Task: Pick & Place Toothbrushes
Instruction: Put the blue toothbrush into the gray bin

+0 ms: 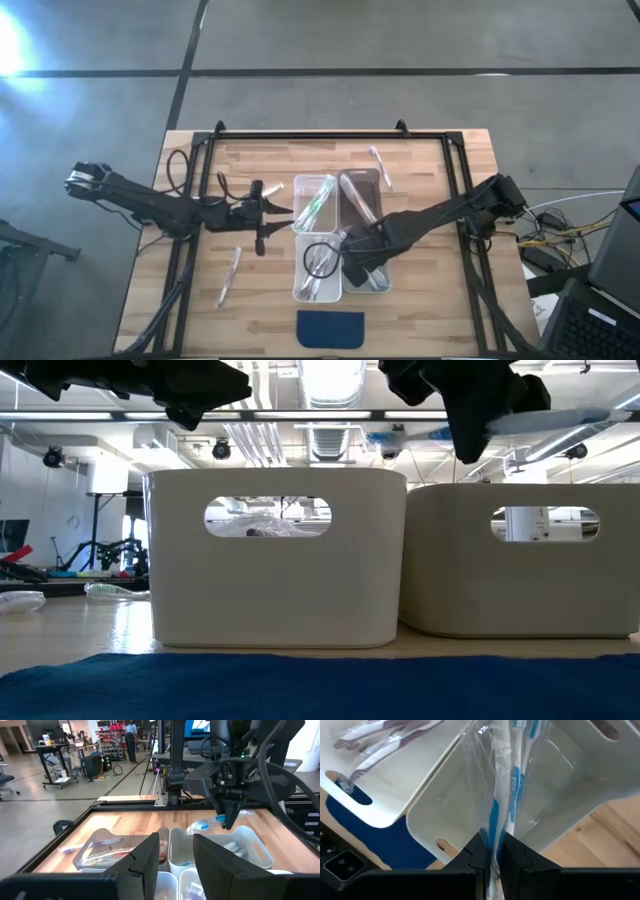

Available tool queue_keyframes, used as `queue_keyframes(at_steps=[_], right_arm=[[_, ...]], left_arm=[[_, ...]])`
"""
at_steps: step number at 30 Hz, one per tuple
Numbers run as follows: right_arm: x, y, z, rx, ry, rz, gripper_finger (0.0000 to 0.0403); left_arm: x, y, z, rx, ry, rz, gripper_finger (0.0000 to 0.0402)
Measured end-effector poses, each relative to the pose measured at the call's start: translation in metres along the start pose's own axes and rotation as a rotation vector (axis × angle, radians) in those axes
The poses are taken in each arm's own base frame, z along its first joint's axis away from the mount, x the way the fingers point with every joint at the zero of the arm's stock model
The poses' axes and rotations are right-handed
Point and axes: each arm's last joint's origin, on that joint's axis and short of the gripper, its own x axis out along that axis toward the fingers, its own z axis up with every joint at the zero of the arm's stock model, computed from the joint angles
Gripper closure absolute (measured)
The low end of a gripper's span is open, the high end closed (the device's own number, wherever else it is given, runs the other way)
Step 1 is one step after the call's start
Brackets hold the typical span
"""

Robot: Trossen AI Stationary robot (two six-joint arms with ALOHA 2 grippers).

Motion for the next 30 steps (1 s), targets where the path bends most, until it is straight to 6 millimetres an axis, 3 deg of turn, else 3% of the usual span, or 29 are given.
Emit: queue_keyframes(at_steps=[11,30], right_arm=[[0.012,-0.004,-0.001,0.001,0.012,-0.03,0.0385],[0.053,-0.019,-0.001,0.052,0.047,-0.004,0.0385]], left_arm=[[0.0,0.0,-0.001,0.0,0.006,0.0,0.0278],[0.0,0.0,-0.001,0.002,0.012,0.0,0.0278]])
